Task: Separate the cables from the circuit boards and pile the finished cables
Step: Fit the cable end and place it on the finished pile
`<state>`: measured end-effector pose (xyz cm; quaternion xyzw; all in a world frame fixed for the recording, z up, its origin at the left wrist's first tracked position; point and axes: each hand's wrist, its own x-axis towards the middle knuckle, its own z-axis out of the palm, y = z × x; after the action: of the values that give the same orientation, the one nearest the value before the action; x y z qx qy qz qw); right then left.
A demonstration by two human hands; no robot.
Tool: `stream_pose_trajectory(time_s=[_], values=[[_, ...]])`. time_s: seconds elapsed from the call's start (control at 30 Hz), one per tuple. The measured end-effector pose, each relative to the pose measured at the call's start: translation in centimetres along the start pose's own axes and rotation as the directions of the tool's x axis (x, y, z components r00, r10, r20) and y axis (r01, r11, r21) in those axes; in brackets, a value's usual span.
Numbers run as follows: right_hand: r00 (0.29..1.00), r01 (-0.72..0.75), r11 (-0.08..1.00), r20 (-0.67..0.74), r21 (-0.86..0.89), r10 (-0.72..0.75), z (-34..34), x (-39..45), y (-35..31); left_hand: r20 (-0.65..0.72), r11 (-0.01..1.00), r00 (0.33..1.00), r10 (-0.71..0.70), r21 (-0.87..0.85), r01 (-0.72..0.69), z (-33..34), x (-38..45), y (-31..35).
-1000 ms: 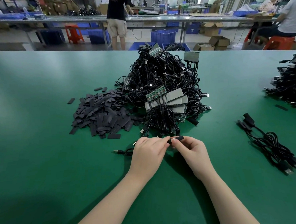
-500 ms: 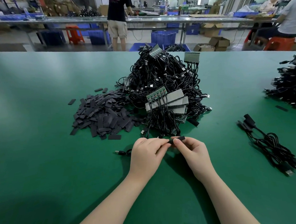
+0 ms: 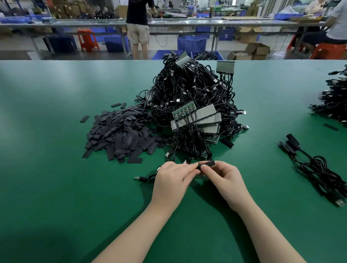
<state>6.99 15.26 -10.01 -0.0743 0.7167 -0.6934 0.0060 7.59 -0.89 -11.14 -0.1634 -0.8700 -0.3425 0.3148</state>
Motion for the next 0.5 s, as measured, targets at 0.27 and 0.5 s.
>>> stream_pose_trajectory(time_s=[0.27, 0.5], values=[[0.974, 0.102, 0.987, -0.190, -0.122, -0.124, 0.6, -0.4, 0.8, -0.053, 0.998, 0.997, -0.059, 0.014, 0.060, -0.2, 0.3, 0.6], [0.980, 0.086, 0.969, -0.154, -0.230, -0.124, 0.5, -0.1, 1.7, -0.004, 0.999, 1.000, 0.030, 0.041, -0.030, 0.0, 0.1, 0.1]])
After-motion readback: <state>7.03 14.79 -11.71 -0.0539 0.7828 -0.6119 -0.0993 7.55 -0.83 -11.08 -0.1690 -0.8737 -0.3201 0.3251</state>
